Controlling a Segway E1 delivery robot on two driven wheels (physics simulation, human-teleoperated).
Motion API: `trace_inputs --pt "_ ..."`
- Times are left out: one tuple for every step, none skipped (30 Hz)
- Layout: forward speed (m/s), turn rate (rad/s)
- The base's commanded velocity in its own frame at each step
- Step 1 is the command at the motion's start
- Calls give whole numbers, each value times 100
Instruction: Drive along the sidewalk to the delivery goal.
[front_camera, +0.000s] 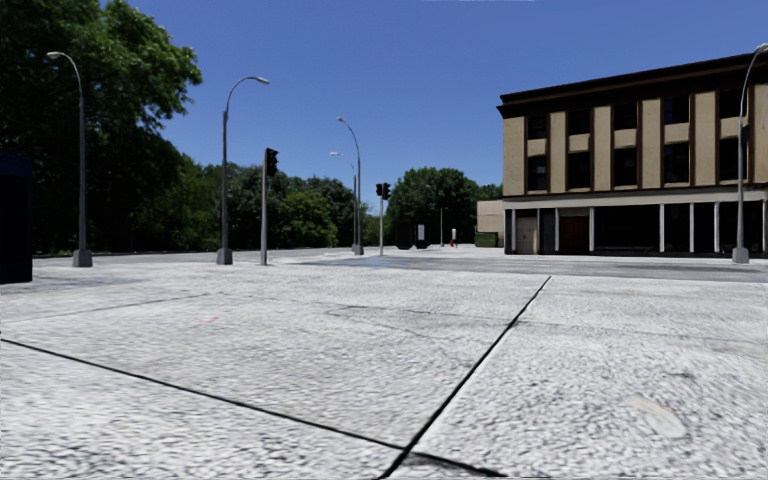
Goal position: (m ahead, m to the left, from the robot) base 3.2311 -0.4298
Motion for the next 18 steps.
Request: trace_inputs --pt "200 -40" --pt "200 -40" --pt "200 -40" --pt "200 -40" --pt "200 -39" --pt "200 -38" --pt "200 -38" --pt "200 -38" --pt "200 -38" --pt "200 -38" --pt "188 -38" --pt "167 -38" --pt "148 -38" --pt "148 -38" --pt "142 -38" --pt "140 -35" --pt "140 -27" --pt "140 -23"
